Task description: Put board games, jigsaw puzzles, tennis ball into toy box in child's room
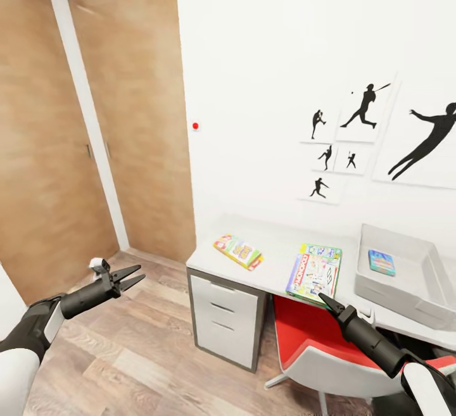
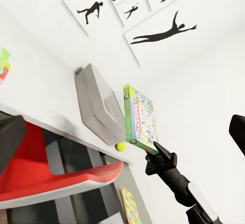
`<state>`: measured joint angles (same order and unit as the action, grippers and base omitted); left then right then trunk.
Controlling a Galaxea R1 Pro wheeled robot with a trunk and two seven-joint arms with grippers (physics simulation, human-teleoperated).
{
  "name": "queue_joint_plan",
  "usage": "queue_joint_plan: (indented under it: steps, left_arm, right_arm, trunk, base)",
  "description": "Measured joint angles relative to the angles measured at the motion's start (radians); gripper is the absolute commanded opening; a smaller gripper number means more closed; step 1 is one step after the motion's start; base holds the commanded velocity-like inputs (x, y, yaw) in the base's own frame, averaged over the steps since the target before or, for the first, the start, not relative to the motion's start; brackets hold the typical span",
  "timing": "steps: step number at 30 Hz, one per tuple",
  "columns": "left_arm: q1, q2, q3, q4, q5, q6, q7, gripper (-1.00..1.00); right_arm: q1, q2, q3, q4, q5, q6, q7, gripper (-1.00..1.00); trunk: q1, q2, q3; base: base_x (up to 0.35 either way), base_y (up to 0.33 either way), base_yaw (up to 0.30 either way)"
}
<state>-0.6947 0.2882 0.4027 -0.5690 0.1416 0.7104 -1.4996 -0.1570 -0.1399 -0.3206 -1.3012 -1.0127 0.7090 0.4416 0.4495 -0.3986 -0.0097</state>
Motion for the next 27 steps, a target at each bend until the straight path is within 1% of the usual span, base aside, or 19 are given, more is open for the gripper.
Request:
queue_joint_plan:
  steps: [5, 12, 27]
  left_arm:
    - [0.0, 0.0, 0.0, 0.0, 0.001, 0.0, 0.0, 1.0]
    - [0.0, 0.0, 0.0, 0.0, 0.0, 0.0, 0.0, 1.0]
    - [0.001, 0.0, 0.0, 0.0, 0.0, 0.0, 0.0, 1.0]
  right_arm:
    - [0.0, 0.0, 0.0, 0.0, 0.001, 0.0, 0.0, -1.0]
    - [0.0, 0.001, 0.0, 0.0, -0.001, 0.0, 0.0, -1.0]
    - [0.0, 0.001, 0.001, 0.0, 0.0, 0.0, 0.0, -1.0]
  trunk:
    - [0.0, 0.0, -0.003]
    - [0.0, 0.001, -0.008]
    - [0.0, 0.001, -0.018]
  base:
    - [0.007, 0.004, -0.246]
    - [0.0, 0.067, -0.232]
    - [0.0, 0.003, -0.207]
